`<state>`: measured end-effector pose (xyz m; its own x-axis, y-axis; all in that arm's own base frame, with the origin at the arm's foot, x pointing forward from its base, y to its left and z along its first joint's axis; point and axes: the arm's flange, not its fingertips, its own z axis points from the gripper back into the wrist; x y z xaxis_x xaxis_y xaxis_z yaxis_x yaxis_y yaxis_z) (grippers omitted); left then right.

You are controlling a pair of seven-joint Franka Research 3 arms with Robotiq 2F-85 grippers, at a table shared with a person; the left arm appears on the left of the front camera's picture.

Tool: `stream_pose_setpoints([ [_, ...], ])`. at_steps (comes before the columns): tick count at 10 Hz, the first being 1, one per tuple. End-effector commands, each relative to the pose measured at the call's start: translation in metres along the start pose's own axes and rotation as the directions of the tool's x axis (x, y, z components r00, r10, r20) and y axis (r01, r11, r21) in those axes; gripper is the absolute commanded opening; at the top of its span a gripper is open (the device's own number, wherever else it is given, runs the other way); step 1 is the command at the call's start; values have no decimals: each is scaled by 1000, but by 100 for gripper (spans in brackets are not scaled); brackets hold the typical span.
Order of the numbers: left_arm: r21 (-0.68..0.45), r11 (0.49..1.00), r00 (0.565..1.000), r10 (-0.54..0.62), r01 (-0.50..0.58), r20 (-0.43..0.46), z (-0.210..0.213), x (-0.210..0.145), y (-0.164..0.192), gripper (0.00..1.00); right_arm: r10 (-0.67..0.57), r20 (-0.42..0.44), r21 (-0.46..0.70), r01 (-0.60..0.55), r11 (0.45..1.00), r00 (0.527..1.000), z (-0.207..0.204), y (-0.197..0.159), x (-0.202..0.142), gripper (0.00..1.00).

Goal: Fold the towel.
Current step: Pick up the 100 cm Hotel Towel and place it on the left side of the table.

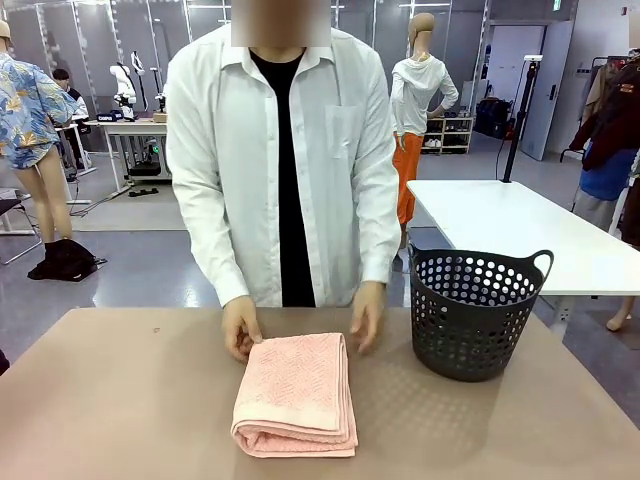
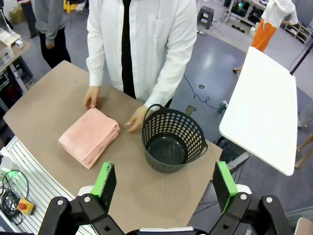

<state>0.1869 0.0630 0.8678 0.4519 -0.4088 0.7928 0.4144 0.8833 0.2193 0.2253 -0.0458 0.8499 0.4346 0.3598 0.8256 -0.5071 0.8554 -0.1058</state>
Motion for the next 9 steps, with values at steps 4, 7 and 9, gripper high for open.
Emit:
stream_pose_setpoints([
  [4,14,1000,1000,2,-2,-3,2,3,-1,100,-7,-2,-9,7,1000,1000,0,-2,1,100],
  [7,14,1000,1000,2,-2,-3,2,3,-1,100,-7,-2,-9,7,1000,1000,0,-2,1,100],
  [9,14,1000,1000,2,-2,-3,2,3,-1,100,-7,-2,-9,7,1000,1000,0,-2,1,100],
])
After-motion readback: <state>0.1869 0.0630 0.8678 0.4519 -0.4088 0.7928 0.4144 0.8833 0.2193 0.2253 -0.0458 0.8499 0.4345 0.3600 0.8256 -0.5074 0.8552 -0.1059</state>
